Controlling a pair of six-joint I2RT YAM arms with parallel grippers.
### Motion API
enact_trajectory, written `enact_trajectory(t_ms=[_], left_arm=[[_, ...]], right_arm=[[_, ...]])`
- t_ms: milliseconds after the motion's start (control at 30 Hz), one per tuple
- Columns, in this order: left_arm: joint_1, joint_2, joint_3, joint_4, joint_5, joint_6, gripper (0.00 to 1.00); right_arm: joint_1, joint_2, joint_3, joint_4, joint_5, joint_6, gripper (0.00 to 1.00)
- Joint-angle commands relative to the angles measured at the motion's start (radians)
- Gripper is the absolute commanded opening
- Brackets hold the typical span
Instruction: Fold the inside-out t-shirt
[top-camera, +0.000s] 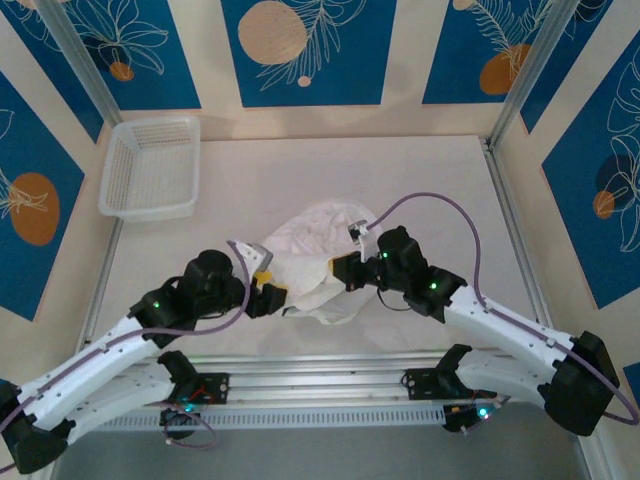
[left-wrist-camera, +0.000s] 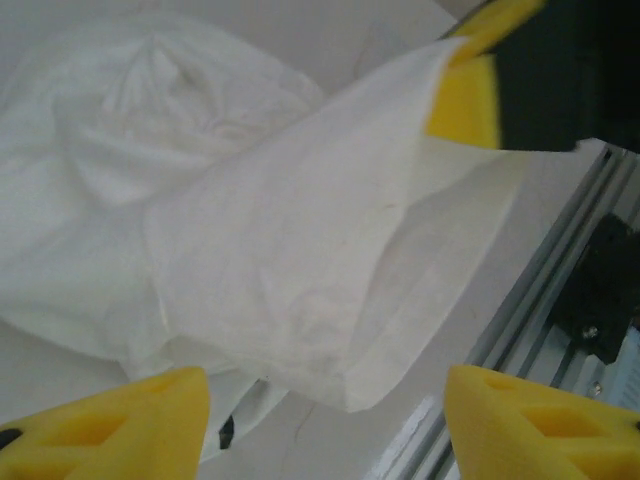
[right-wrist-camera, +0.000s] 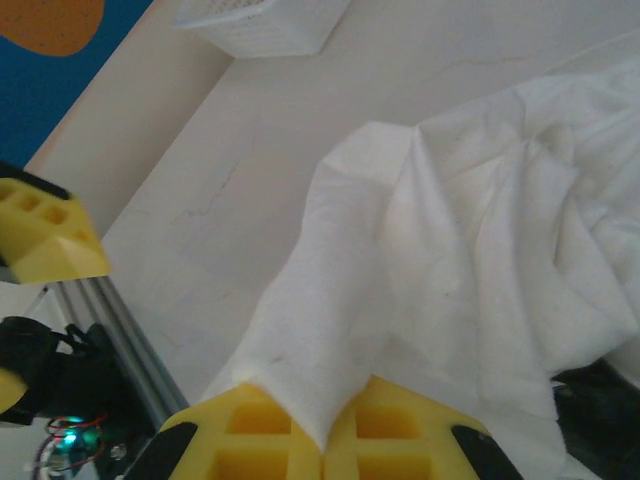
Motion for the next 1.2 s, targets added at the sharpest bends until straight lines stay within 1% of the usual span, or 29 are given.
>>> enact_trajectory(t_ms=[0, 67, 100, 200, 300, 367, 467, 533, 567, 600, 633, 700, 733, 800, 833, 867, 933, 1000, 1067, 1100, 1167], left_arm=[[-0.095, 0.109, 0.060, -0.045, -0.175, 0.139, 0.65], [-0.152, 0.203, 0.087, -0.020, -0.264, 0.142, 0.68], [-0.163, 0.249, 0.097, -0.003, -0.285, 0.135, 0.70], [-0.166, 0.361, 0.122, 0.049, -0.307, 0.114, 0.76], [-0.166, 0.455, 0.159, 0.031, -0.394, 0.074, 0.78], [-0.165, 0.479, 0.161, 0.006, -0.474, 0.029, 0.78], [-0.164, 0.472, 0.149, -0.035, -0.573, -0.029, 0.78], [-0.162, 0.449, 0.139, -0.066, -0.630, -0.065, 0.75], [-0.160, 0.424, 0.133, -0.077, -0.647, -0.076, 0.71], [-0.151, 0.402, 0.126, -0.081, -0.643, -0.083, 0.62], [-0.144, 0.374, 0.118, -0.077, -0.624, -0.081, 0.56], [-0.123, 0.326, 0.102, -0.051, -0.530, -0.057, 0.40], [-0.116, 0.316, 0.095, -0.046, -0.501, -0.057, 0.36], [-0.100, 0.297, 0.078, -0.062, -0.503, -0.106, 0.25], [-0.085, 0.289, 0.066, -0.069, -0.504, -0.138, 0.22], [-0.057, 0.283, 0.046, -0.078, -0.498, -0.186, 0.19], [0.019, 0.271, -0.008, -0.073, -0.438, -0.279, 0.16], [0.115, 0.253, -0.086, -0.027, -0.332, -0.372, 0.16], [0.184, 0.233, -0.162, 0.032, -0.268, -0.440, 0.19], [0.217, 0.222, -0.196, 0.056, -0.243, -0.467, 0.20], [0.270, 0.207, -0.244, 0.096, -0.194, -0.497, 0.22]], right_arm=[[-0.013, 0.024, 0.058, -0.029, -0.111, 0.054, 0.02], [-0.013, 0.038, 0.078, -0.040, -0.120, 0.061, 0.02], [-0.013, 0.043, 0.083, -0.045, -0.124, 0.061, 0.02], [-0.012, 0.044, 0.089, -0.054, -0.128, 0.068, 0.02], [-0.013, 0.039, 0.091, -0.067, -0.124, 0.075, 0.02], [-0.013, 0.036, 0.096, -0.075, -0.123, 0.075, 0.02], [-0.013, 0.034, 0.094, -0.086, -0.117, 0.075, 0.02], [-0.015, 0.034, 0.092, -0.106, -0.095, 0.078, 0.02], [-0.015, 0.034, 0.091, -0.119, -0.083, 0.079, 0.02], [-0.016, 0.036, 0.088, -0.128, -0.073, 0.079, 0.02], [-0.018, 0.038, 0.085, -0.136, -0.066, 0.079, 0.03], [-0.017, 0.051, 0.087, -0.153, -0.061, 0.079, 0.04], [-0.014, 0.061, 0.092, -0.160, -0.063, 0.078, 0.05], [0.001, 0.089, 0.103, -0.176, -0.076, 0.074, 0.08], [0.013, 0.101, 0.107, -0.171, -0.097, 0.066, 0.11], [0.035, 0.116, 0.110, -0.151, -0.137, 0.047, 0.15], [0.095, 0.149, 0.124, -0.115, -0.221, 0.001, 0.27], [0.152, 0.187, 0.158, -0.107, -0.300, -0.026, 0.39], [0.164, 0.209, 0.189, -0.103, -0.378, -0.023, 0.48], [0.166, 0.213, 0.200, -0.106, -0.393, -0.020, 0.51], [0.163, 0.199, 0.215, -0.114, -0.381, -0.023, 0.54]])
